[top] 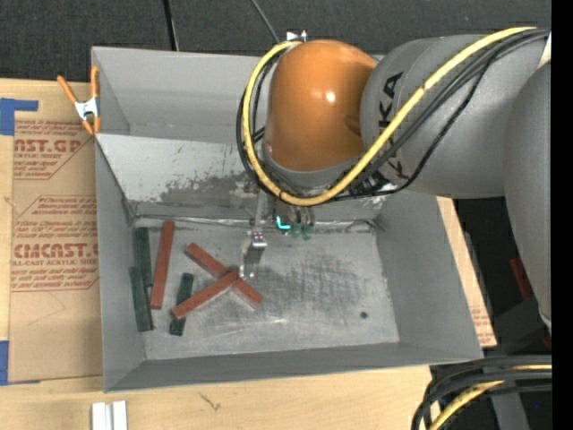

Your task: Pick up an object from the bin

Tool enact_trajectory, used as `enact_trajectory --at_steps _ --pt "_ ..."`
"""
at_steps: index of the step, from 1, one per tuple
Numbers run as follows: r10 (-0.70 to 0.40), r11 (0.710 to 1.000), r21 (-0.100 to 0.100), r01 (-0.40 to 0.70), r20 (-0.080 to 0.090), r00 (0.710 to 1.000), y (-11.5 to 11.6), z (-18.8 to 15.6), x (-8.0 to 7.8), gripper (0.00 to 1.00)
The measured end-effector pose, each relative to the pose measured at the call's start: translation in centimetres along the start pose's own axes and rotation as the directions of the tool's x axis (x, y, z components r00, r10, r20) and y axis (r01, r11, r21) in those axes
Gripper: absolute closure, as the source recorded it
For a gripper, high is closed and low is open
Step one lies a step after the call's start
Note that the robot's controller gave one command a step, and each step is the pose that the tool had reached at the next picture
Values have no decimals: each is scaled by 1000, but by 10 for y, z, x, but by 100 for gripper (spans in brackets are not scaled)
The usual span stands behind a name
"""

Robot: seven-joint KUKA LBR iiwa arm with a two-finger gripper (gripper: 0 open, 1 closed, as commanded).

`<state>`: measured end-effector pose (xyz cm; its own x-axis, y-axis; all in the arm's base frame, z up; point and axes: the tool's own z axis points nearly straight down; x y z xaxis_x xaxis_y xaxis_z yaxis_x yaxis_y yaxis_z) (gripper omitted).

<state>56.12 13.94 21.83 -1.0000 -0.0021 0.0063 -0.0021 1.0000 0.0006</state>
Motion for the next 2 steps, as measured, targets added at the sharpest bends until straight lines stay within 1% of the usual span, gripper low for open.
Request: enact_trajectory --at_steps 1,2 --pt "2 1000 -1 -2 8 1000 -1 -5 -2 0" --pt "-104 995 1 104 11 994 4 60 5 0"
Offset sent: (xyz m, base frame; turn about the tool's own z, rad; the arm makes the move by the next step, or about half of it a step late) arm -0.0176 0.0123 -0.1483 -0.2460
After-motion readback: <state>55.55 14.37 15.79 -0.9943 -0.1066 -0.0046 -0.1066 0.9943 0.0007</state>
